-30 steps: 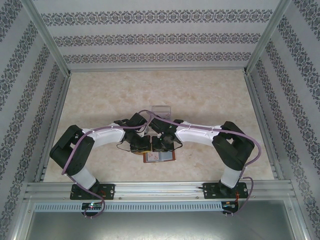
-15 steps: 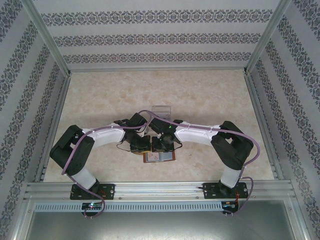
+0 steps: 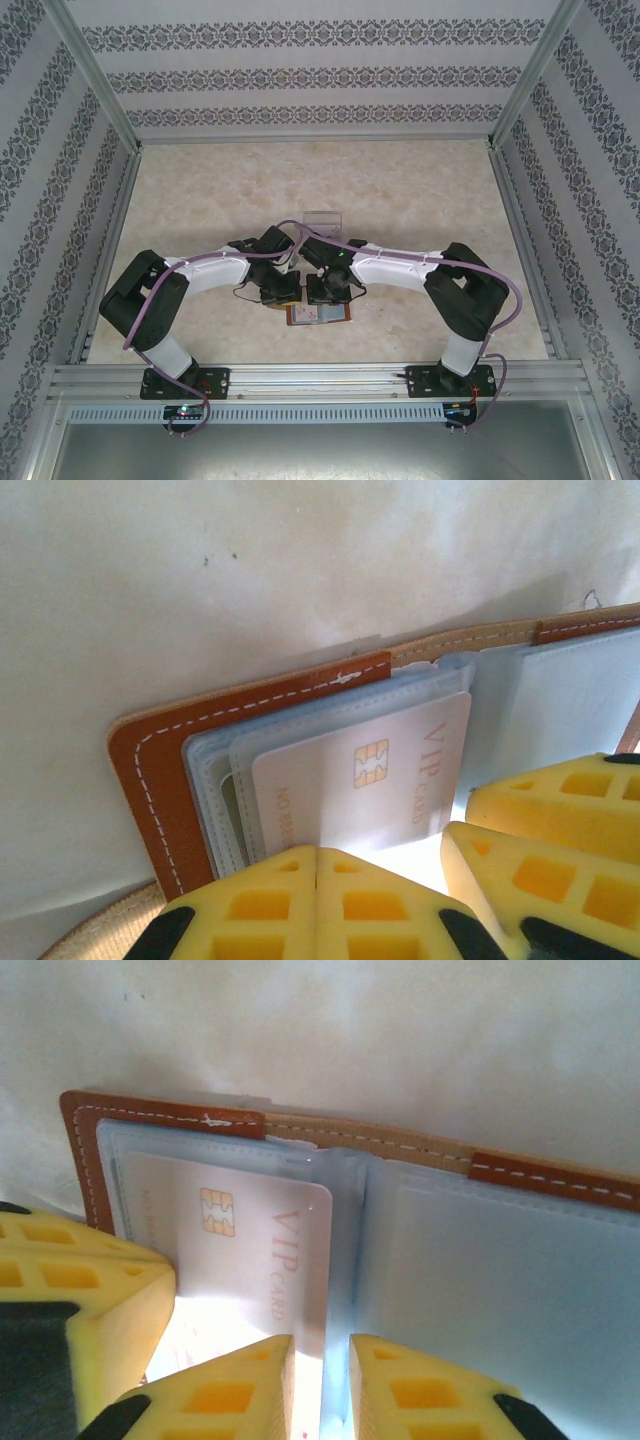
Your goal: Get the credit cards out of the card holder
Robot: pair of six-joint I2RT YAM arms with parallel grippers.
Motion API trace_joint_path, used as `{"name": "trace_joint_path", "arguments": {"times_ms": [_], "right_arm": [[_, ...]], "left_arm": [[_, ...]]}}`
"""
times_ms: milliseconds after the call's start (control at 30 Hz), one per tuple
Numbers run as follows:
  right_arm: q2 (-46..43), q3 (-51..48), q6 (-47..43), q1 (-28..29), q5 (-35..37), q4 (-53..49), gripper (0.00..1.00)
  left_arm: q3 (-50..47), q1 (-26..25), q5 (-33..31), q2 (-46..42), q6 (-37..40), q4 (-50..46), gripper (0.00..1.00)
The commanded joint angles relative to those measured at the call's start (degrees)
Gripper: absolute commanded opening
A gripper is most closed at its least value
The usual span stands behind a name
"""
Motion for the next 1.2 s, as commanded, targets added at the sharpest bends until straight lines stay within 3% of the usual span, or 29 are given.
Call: {"name": "trace_joint_path", "arguments": {"times_ms": [0, 367, 633, 1167], "right_arm": [[-1.7, -0.8, 0.2, -0.7, -0.6, 1.2, 0.2], [1.1, -1.1, 0.4, -0.8, -1.3, 2.9, 0.18], [2.5, -1.6, 0.4, -0.7, -0.1, 2.2, 0.25], [-2.4, 0.0, -0.2, -0.7, 2.5, -1.5, 0.29]], "left_arm": [[-0.1, -0.5, -2.0, -0.5, 0.4, -1.9, 0.05], [-0.5, -0.5, -1.9, -1.0, 0.4, -1.9, 0.05], [-0.6, -0.5, -2.2, -1.6, 0.5, -2.2, 0.05], [-0.3, -0.5, -3.5, -2.3, 1.0, -3.9, 0.05]]}}
